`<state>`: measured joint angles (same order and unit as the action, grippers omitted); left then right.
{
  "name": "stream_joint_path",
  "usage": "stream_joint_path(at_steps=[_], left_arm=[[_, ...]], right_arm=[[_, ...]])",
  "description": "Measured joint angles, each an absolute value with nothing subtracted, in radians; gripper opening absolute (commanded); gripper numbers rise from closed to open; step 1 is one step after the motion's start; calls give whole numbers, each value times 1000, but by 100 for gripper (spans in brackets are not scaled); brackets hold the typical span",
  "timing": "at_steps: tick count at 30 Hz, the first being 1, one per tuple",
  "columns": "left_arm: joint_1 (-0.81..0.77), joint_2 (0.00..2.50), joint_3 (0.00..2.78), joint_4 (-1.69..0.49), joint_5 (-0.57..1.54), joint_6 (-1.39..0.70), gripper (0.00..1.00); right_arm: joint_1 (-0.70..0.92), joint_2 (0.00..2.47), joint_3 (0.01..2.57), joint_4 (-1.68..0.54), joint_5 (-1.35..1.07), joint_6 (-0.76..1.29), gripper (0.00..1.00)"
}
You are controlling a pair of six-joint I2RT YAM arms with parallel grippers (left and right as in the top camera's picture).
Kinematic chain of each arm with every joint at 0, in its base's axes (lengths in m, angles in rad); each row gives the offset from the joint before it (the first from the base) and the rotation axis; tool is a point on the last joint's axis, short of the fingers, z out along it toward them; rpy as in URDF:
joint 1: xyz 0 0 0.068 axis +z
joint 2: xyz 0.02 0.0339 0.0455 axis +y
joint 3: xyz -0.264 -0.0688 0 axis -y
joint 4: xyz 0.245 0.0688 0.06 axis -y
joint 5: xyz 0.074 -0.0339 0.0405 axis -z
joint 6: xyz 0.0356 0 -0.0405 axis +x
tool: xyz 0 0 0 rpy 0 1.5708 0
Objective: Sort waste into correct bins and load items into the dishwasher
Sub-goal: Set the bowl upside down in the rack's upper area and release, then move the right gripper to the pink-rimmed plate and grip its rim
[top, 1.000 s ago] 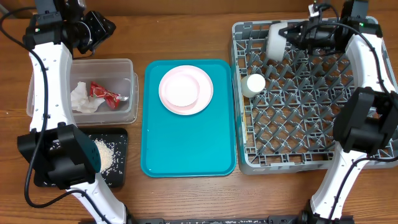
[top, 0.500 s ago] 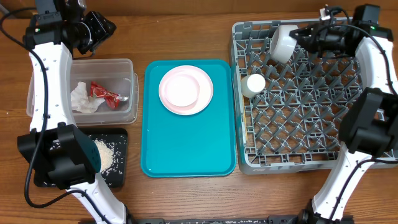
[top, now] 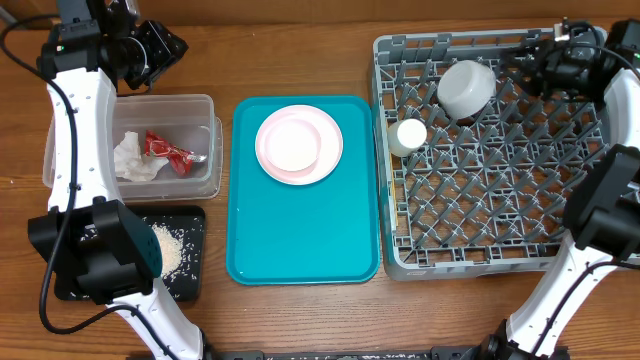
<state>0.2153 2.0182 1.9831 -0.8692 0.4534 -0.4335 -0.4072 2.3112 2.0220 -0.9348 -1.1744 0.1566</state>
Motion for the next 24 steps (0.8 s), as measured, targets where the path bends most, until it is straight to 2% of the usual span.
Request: stream_joint_path(at_steps=[8,14,18,24], left_arm=[[208,2018,1983,-870,453,-434,45],[165,2018,1983,-868,449,-417,46],[103,2018,1983,-868,436,-398,46],[1,2018,1983,-877,429,-352,49]], right_arm=[[-445,2311,2041,-966,-1024,157,39],[-423,2279,2138,-994,-879,158,31],[-354,2205,2173,-1023,-798,146,27],[-146,2135,2194,-1143,-668,85,27]])
